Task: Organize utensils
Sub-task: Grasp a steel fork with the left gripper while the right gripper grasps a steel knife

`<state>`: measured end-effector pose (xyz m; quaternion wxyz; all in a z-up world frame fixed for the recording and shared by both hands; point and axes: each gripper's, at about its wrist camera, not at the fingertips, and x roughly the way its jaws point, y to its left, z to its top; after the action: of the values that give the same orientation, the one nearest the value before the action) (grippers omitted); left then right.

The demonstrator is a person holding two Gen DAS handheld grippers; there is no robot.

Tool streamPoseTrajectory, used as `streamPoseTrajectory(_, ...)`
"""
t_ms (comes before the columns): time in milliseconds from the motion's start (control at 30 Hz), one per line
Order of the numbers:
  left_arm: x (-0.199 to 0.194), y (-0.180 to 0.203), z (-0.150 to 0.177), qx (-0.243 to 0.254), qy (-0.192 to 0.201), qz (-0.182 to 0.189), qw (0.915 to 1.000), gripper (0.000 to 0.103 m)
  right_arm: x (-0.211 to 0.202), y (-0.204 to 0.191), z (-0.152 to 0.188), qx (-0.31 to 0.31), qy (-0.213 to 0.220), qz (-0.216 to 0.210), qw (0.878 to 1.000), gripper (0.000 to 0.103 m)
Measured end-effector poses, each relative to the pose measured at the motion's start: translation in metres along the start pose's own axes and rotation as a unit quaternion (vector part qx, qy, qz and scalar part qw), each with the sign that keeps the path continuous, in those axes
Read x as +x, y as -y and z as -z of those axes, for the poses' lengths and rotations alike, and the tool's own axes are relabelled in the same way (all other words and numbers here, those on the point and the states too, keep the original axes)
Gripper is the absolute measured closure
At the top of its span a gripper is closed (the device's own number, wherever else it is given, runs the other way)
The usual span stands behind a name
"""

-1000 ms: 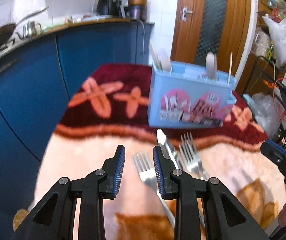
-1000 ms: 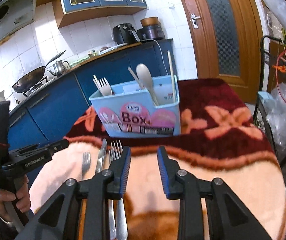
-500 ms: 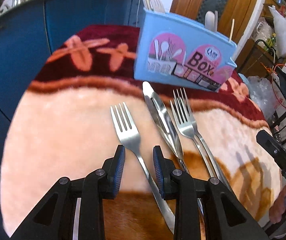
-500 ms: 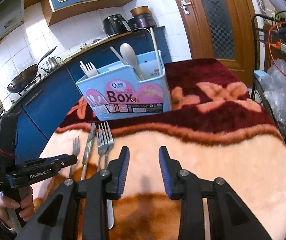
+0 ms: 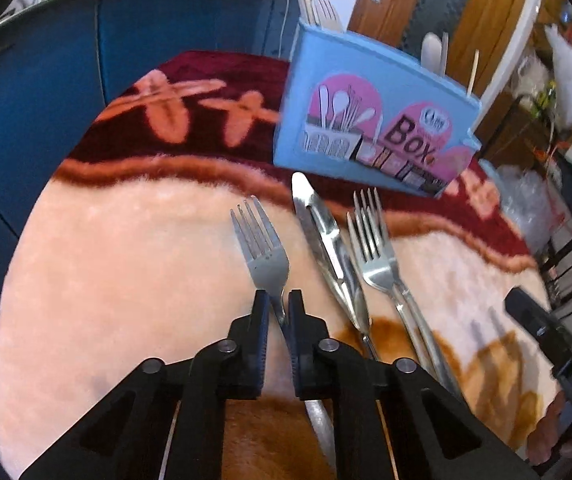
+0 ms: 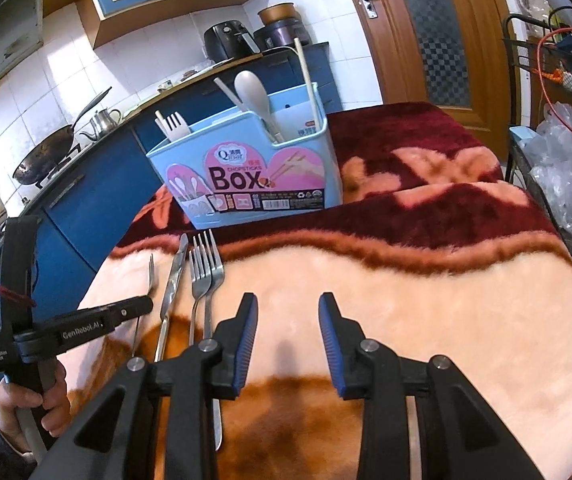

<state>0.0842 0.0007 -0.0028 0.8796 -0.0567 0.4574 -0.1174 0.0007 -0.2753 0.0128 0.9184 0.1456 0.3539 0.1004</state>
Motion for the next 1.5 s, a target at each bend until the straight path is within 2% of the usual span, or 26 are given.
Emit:
streamPoseTrajectory(67,-0.004,-0.004,0.001,-0.008,0.010,-0.001,0.9999,0.100,0.001,-0.003,0.000,-0.004,-0.003,-0.001,1.000,0.068)
streamPoseTrajectory(367,-0.023,-0.025,0.002,-0.026,0.043,0.021,0.9985,0.101,0.007,-0.026,0.000,-0.029,-0.024,-0.015,0.999,0.068)
streamPoseTrajectory(567,-0.042,-0.040,0.004,-0.035,0.079,0.028,0.9958,0.101,0.015,-0.044,-0.001,-0.045,-0.044,-0.023,0.998,0.068)
streamPoseTrajectory(933,-0.068,-0.050,0.006,-0.024,0.134,0.016,0.9906,0.101,0.049,-0.096,-0.005,-0.093,-0.112,-0.061,0.987,0.068)
streamPoseTrajectory(1333,-0.083,-0.060,0.007,-0.024,0.165,0.020,0.9859,0.101,0.098,-0.125,-0.016,-0.137,-0.171,-0.038,0.975,0.068)
streamPoseTrajectory(1500,-0.084,-0.061,0.007,-0.021,0.171,0.024,0.9847,0.101,0.113,-0.131,-0.021,-0.150,-0.179,-0.024,0.972,0.068)
